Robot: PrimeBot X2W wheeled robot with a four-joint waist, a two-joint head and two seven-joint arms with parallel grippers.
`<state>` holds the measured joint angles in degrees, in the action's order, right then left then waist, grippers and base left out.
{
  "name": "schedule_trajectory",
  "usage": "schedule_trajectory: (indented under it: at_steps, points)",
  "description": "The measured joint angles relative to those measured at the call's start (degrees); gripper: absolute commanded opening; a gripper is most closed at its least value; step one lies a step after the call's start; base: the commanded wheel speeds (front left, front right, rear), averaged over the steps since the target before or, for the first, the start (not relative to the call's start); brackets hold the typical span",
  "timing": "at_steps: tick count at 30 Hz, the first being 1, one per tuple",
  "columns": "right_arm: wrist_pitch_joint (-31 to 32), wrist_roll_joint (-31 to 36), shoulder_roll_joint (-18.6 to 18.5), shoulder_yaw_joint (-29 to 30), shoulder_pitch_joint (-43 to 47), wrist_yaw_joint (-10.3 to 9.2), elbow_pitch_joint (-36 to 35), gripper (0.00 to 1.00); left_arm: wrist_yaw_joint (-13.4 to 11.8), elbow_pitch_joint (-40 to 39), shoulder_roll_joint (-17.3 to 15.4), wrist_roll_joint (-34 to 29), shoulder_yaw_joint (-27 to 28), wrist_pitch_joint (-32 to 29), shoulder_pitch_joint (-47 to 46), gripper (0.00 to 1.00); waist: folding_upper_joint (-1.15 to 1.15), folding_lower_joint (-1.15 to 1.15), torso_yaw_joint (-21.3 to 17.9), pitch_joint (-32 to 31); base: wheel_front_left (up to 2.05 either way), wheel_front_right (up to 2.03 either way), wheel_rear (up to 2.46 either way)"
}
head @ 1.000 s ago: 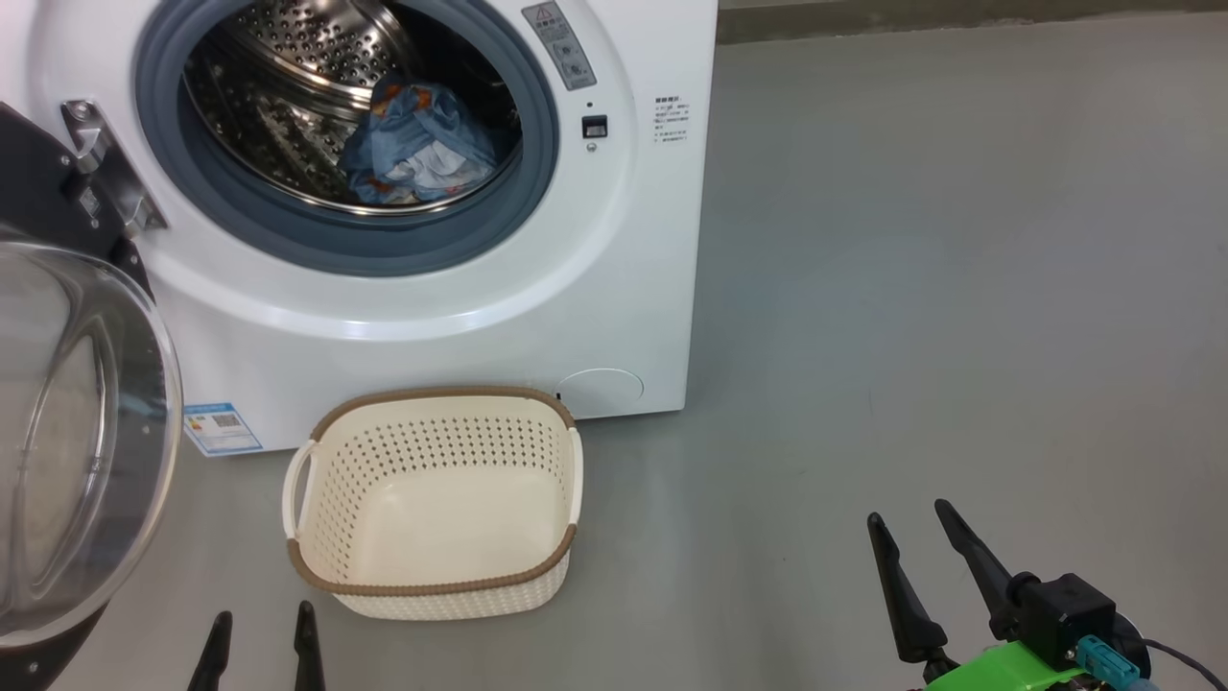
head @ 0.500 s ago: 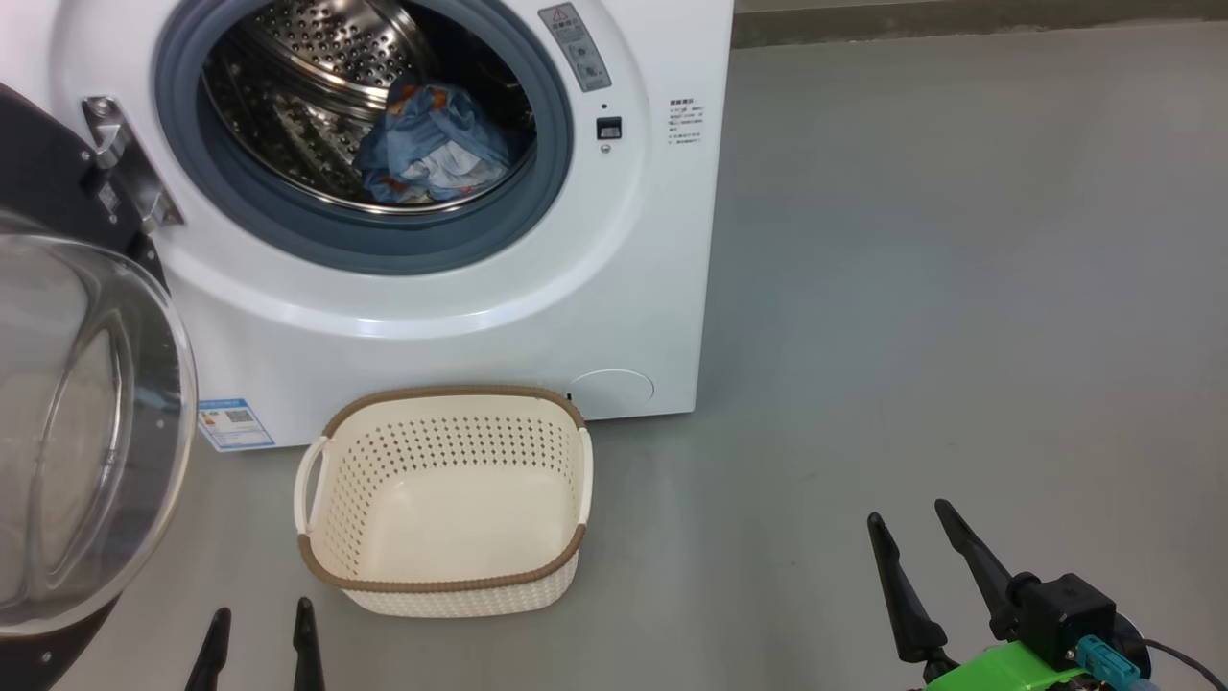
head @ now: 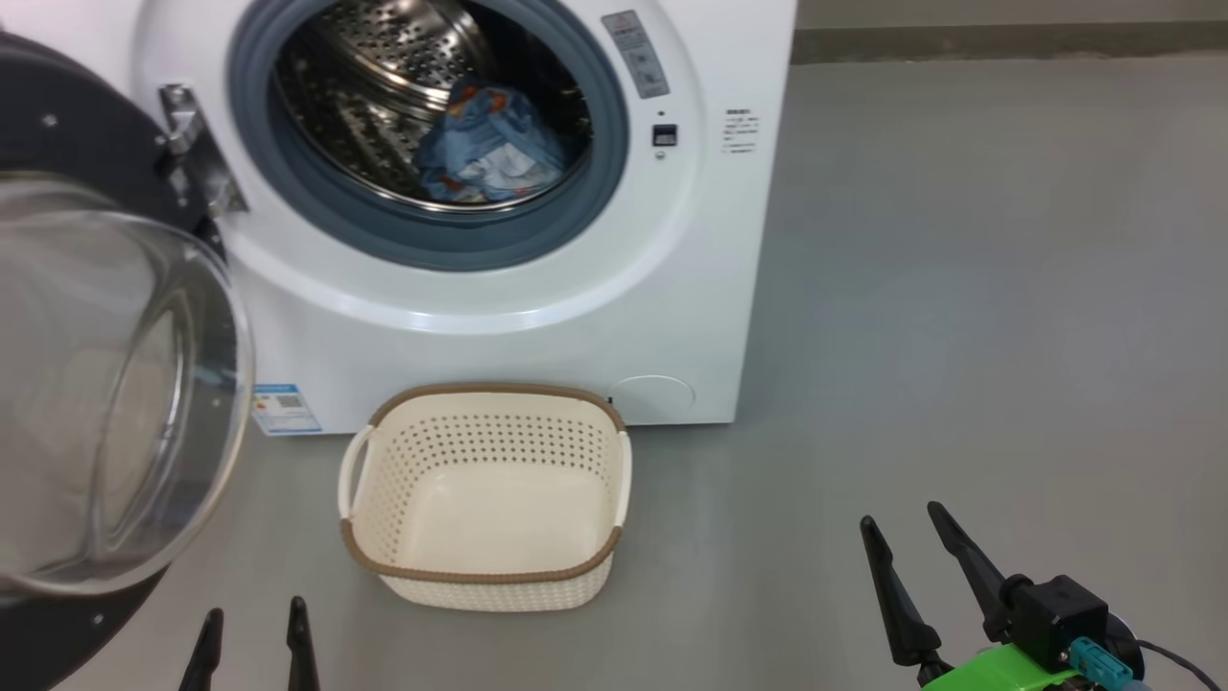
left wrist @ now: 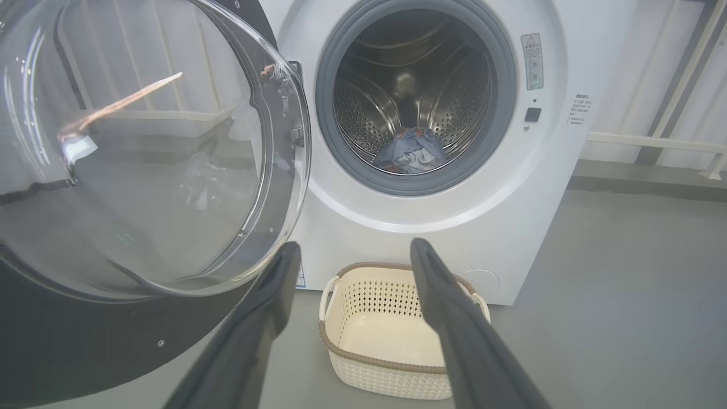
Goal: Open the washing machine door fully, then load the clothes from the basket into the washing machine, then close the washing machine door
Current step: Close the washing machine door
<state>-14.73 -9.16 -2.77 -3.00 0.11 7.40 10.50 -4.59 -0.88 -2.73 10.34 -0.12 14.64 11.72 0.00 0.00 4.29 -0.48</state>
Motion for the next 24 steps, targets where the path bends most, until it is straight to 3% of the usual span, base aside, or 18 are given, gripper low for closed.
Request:
schedule_trajectory:
  at_steps: [11, 24]
  points:
    - [0.00, 0.00, 0.00, -0.96, 0.02, 0.00, 0.01, 1.00, -0.80, 0.01, 0.00, 0.00, 0.85, 0.00, 0.14, 1.00, 0.00, 0.00, 5.30, -0.54, 0.00, 0.00, 0.00]
    - [0.00, 0.19, -0.01, -2.01, 0.07, 0.00, 0.00, 1.00, -4.30, -1.27, 0.01, 1.20, 0.73, 0.00, 0.32, 1.00, 0.00, 0.00, 12.36, -0.27, 0.00, 0.00, 0.00]
